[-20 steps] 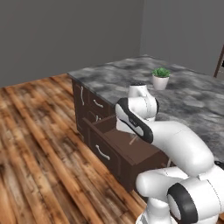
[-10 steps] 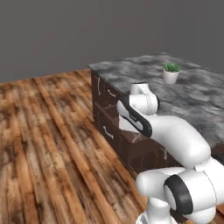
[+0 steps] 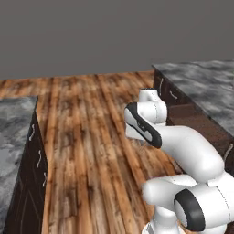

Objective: Take a straw from the drawer in front and place it inside the glass cup on the dining counter.

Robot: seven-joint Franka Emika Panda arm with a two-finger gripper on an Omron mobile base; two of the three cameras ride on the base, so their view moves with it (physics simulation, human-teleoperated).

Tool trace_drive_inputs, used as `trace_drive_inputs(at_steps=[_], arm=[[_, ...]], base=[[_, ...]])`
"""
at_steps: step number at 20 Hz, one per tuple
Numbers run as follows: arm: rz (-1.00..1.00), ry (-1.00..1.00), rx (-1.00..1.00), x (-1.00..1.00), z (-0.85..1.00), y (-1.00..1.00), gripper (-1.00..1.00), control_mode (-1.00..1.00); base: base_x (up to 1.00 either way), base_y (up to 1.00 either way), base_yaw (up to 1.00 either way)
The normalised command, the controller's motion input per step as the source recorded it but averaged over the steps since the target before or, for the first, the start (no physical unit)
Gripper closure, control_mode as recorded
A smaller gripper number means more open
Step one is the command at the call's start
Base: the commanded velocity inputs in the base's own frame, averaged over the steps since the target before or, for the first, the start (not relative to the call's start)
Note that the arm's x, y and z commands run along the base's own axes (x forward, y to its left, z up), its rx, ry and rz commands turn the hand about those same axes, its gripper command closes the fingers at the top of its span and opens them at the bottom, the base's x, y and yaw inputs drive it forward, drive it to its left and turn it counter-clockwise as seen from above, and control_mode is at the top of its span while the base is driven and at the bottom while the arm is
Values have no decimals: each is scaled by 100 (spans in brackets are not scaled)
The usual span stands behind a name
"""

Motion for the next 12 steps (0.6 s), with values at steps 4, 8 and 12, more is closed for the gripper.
trace_drive_inputs(at_steps=[4, 8, 12], arm=[[0, 0, 0, 0, 0, 0, 100, 100], [0, 0, 0, 0, 0, 0, 100, 100], [0, 0, 0, 0, 0, 0, 100, 100]], base=[[96, 36, 29], [100, 9, 25], [100, 0, 25]])
